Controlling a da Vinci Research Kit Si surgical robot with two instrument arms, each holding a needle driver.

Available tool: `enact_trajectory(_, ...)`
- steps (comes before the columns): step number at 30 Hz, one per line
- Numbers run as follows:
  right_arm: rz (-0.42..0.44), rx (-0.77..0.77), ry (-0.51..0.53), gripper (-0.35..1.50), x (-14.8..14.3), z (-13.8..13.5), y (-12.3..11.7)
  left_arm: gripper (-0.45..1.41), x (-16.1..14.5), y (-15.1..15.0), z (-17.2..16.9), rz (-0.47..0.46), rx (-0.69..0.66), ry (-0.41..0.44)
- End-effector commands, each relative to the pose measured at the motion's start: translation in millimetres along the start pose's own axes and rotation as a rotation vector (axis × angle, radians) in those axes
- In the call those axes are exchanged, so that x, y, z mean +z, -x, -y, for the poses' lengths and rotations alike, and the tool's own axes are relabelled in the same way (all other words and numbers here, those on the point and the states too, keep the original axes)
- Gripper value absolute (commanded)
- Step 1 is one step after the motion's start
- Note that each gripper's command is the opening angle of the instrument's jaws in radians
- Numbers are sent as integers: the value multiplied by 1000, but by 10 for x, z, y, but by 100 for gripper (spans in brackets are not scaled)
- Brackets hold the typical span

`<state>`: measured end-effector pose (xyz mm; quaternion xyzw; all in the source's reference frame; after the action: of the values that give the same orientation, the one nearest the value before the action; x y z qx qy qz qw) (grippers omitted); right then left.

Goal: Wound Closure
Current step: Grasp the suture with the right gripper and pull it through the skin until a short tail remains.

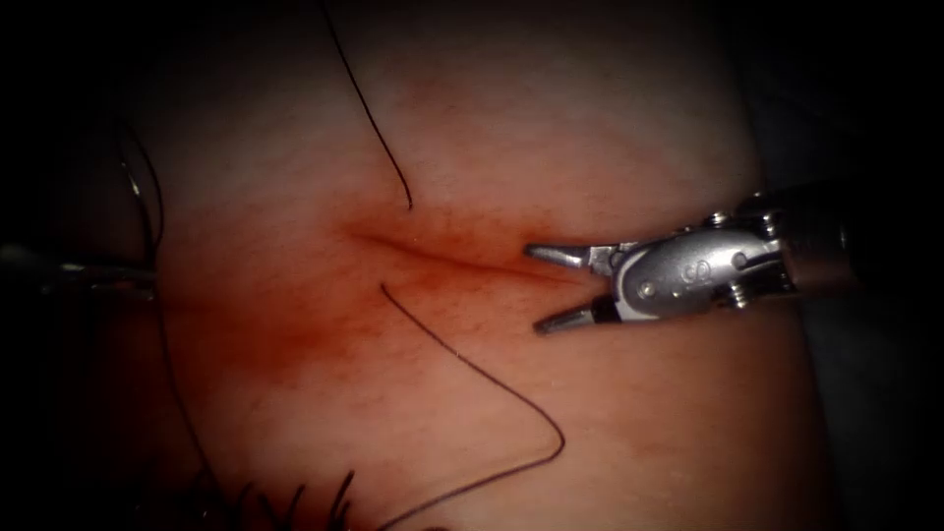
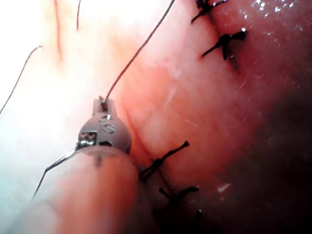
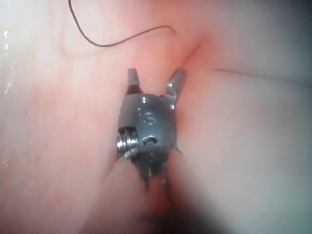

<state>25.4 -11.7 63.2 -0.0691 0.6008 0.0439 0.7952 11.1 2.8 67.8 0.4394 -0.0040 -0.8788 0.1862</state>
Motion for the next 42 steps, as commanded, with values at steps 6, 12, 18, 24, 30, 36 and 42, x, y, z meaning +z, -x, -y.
enact_trajectory(6, 23, -27, -41, 148, 45, 24, 14, -45, 7, 1, 1, -1, 1, -1)
enact_trajectory(12, 32, -40, -67, 148, 65, 39, 14, -45, 7, 1, 1, -1, 1, -1)
enact_trajectory(18, 25, -41, -77, 148, 77, 42, 9, -45, 7, 1, 1, -1, 1, -1)
enact_trajectory(24, 11, -39, -77, 148, 93, 43, 4, -45, 8, 1, 1, 0, 1, -1)
enact_trajectory(30, -8, -44, -85, 148, 105, 42, 4, -45, 8, 1, 1, 0, 1, -1)
enact_trajectory(36, -10, -44, -81, 148, 113, 41, 4, -45, 8, 1, 1, 0, 1, -1)
enact_trajectory(42, -11, -44, -82, 136, 113, 42, 3, -45, 9, 0, 1, 1, 1, -2)
